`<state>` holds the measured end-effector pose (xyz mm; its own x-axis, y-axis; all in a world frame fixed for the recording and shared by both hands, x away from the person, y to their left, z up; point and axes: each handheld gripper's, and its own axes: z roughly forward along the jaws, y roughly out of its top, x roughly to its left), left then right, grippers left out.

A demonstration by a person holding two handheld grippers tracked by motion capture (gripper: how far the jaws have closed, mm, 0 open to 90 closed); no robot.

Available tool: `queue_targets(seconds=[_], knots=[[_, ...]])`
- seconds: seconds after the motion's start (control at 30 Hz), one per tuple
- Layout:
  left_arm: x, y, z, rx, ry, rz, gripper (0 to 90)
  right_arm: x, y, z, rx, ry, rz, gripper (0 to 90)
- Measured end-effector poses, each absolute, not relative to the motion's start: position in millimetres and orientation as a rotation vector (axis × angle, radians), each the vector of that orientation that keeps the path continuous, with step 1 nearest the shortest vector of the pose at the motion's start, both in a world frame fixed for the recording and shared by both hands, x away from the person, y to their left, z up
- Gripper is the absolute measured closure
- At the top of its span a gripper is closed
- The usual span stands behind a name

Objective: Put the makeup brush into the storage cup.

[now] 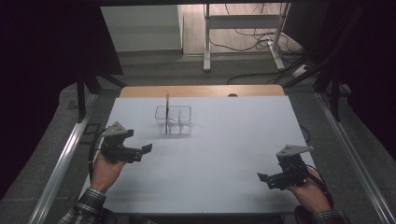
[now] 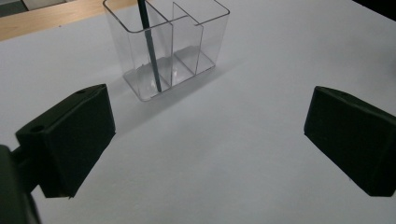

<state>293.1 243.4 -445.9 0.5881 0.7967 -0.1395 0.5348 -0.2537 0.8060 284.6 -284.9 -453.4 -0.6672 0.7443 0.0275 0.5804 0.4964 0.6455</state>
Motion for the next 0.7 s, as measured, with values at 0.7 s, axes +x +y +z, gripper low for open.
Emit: queue_targets(seconds=[0.7], knots=[[267, 255, -451, 1.952, 1.095, 0.403, 1.9, 284, -284, -454, 1.127, 2.482, 0.913, 0.0]])
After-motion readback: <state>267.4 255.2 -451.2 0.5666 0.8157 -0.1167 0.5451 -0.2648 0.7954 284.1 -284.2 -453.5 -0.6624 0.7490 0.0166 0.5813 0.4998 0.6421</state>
